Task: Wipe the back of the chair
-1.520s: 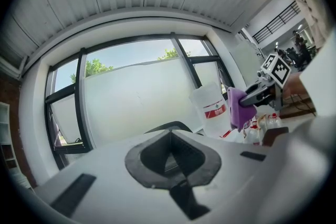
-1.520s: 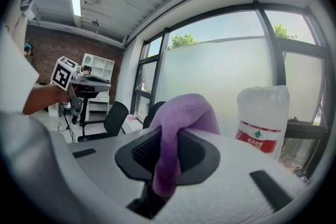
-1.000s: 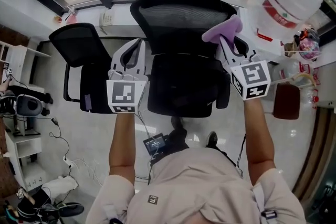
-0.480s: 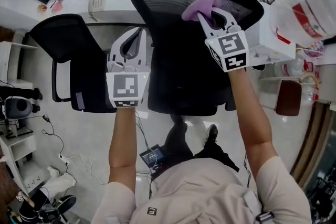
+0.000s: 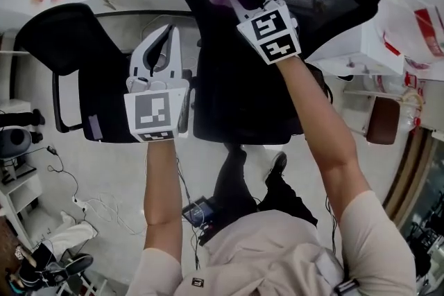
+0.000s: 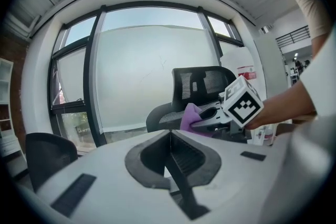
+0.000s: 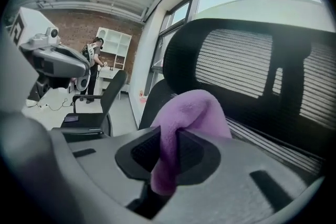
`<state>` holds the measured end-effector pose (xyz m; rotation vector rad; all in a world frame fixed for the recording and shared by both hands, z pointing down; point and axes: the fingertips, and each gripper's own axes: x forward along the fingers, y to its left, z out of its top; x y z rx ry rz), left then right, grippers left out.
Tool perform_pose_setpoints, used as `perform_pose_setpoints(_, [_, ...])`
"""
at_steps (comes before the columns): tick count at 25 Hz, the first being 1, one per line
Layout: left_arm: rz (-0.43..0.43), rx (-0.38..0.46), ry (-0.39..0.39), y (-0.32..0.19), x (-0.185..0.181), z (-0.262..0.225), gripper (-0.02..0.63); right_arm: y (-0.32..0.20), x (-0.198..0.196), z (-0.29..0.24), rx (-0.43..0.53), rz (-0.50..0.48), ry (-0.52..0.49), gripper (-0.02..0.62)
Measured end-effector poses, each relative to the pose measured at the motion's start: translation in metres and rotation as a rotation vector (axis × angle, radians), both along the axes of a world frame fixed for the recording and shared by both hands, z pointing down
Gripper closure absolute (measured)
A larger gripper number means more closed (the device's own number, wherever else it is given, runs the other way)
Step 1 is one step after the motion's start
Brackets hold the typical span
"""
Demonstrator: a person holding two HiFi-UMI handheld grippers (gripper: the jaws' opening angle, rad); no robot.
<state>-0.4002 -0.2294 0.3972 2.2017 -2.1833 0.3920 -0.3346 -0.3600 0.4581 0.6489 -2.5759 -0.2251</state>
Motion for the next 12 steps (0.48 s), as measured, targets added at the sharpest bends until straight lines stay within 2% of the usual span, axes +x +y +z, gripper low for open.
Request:
perform_pose_setpoints(3, [-0.011, -0.001, -0.001, -0.002, -0.008, 0.005, 0.598, -0.003, -0.013, 0.012, 0.005, -0.001, 0.019, 0.541])
perform_pose_setpoints(6, [-0.015, -0.020, 0.009, -0.010, -0.006, 0.008, 0.598, -0.014, -0.004, 0.018, 0.006, 0.040, 0.038, 0.541])
perform_pose_setpoints(9, [0.005, -0.027, 0.015, -0.023, 0.007, 0.011, 0.598, -0.026, 0.030, 0.021, -0.013, 0.102, 0.030, 0.541])
perform_pose_setpoints(12, [0.041, -0.031, 0.013, -0.041, 0.032, 0.013, 0.598, -0.044, 0.091, 0.025, -0.025, 0.196, 0.024, 0.541])
